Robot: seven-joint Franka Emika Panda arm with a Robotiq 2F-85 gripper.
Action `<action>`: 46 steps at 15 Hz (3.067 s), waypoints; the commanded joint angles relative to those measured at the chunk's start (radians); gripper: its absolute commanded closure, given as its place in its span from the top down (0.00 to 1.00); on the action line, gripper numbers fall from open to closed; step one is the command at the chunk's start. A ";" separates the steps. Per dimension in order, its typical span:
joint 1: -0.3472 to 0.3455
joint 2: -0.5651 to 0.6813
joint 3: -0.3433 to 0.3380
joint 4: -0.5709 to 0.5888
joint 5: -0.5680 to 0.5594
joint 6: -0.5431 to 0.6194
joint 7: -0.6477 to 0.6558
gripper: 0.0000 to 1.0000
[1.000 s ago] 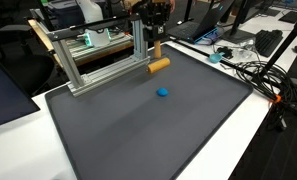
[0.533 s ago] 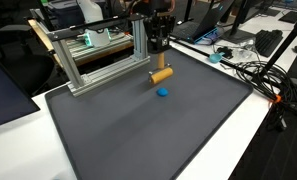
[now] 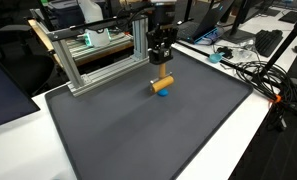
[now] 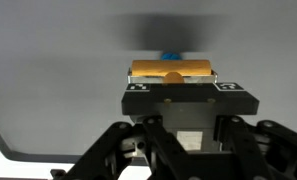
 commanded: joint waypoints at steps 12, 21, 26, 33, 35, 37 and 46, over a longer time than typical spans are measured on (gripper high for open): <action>0.031 0.107 -0.027 0.079 0.013 -0.042 0.004 0.22; 0.035 0.140 -0.022 0.086 0.022 -0.048 -0.003 0.22; 0.035 0.161 -0.023 0.091 0.023 -0.050 -0.006 0.22; 0.036 0.179 -0.018 0.105 0.034 -0.088 -0.014 0.22; 0.036 0.184 -0.017 0.109 0.035 -0.097 -0.016 0.22; 0.037 0.188 -0.015 0.110 0.039 -0.104 -0.018 0.22; 0.033 0.199 -0.011 0.110 0.056 -0.119 -0.031 0.22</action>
